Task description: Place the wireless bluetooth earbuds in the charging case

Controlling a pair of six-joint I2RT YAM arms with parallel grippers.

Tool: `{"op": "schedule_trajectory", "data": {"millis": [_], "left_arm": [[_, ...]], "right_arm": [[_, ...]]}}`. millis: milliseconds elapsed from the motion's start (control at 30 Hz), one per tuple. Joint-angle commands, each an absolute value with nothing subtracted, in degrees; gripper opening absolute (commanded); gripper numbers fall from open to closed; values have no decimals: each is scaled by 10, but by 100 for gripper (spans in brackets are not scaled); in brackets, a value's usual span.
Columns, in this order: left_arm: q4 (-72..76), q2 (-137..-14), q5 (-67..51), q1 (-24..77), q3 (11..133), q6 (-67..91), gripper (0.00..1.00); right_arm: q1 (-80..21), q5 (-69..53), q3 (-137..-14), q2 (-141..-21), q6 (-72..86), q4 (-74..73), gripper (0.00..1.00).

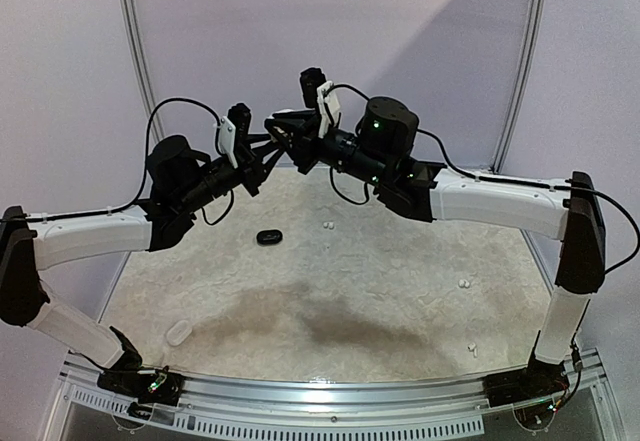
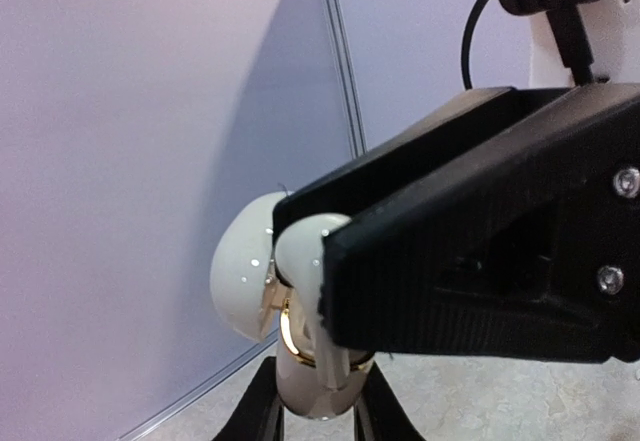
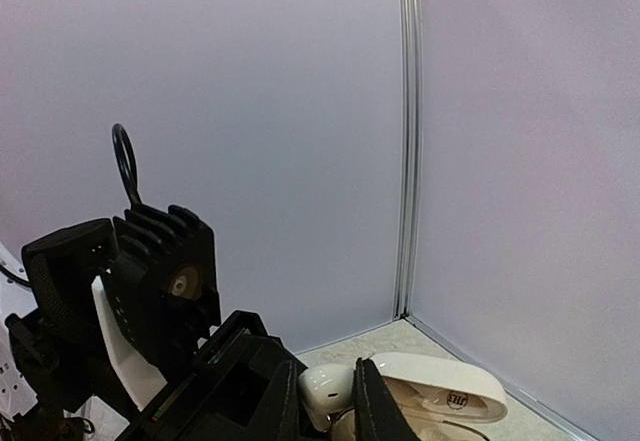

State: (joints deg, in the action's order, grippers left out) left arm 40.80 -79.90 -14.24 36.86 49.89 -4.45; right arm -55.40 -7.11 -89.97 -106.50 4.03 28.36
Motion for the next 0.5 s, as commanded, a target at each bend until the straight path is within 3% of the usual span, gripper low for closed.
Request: {"op": "schedule_trajectory", "data": {"millis": [0, 467], "left_arm": [[421, -800, -141, 373, 517, -39, 0], [418, -800, -142, 373, 516, -34, 0]], "right_arm": [[-556, -48, -886, -1066, 34, 285, 0], [-556, -71, -907, -1026, 28, 293, 0]]}}
